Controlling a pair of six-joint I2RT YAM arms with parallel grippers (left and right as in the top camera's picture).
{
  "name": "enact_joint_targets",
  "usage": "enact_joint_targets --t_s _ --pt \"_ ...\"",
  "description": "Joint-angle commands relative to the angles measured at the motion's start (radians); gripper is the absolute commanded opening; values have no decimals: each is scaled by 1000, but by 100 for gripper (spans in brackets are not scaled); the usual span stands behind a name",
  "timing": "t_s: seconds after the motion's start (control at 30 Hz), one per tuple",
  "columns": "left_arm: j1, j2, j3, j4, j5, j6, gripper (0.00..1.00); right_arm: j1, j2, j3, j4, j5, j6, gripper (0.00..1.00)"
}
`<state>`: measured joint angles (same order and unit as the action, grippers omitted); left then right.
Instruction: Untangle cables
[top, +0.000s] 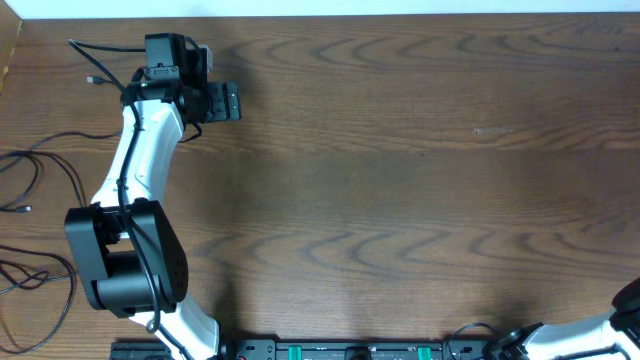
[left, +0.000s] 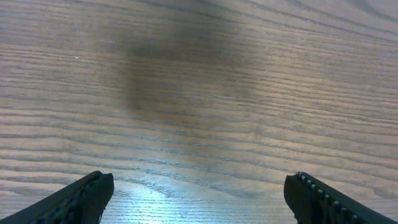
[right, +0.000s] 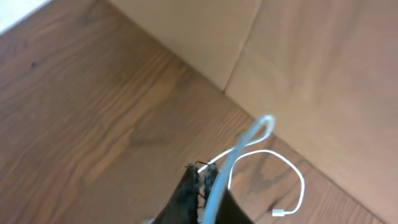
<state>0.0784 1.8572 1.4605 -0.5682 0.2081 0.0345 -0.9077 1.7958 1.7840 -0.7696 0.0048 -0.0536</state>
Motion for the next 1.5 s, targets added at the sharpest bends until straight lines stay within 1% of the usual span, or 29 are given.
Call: enact_joint_targets --t_s 0.0,0.03,0.1,0.13,0.17,0.2,0.3,0.43,0.5,0.57,0.63,0.8,1.0,1.17,1.33,1.47 --pt "0 7 -8 -13 5 18 92 5 25 -6 -19 -38 16 25" --pt "0 7 -8 -16 5 18 92 5 30 -6 -26 -38 16 34" --pt "0 7 -8 -19 5 18 92 5 31 -6 -37 -38 16 70" --pt "0 7 -8 -21 5 18 92 6 31 -6 -40 -38 22 81" --pt "0 7 -8 -23 5 18 92 6 31 -6 -43 -38 32 86" --pt "0 7 -8 -23 5 18 92 5 30 -6 -47 -42 35 88" --pt "0 7 -8 -26 5 18 92 10 30 -6 -64 -87 34 89" --pt "0 7 -8 -31 5 17 92 37 30 -6 -88 -233 22 89" --pt "0 7 -8 -43 5 17 92 61 30 -6 -94 -307 -10 90" --pt "0 7 -9 -58 5 18 92 101 30 -6 -100 -350 -44 96" --pt "0 7 -9 -69 5 18 92 148 30 -6 -111 -356 -72 99" --pt "0 7 -10 -93 5 17 92 309 31 -6 -148 -356 -120 99" --pt "0 7 -10 -98 21 13 92 543 31 -6 -215 -356 -119 99" --pt "1 7 -10 -112 20 14 92 739 31 -6 -233 -355 -120 99" --pt "1 7 -10 -112 20 14 92 884 32 -6 -233 -313 -120 99" --pt "1 7 -10 -112 19 14 92 957 32 -6 -224 -303 -119 99"
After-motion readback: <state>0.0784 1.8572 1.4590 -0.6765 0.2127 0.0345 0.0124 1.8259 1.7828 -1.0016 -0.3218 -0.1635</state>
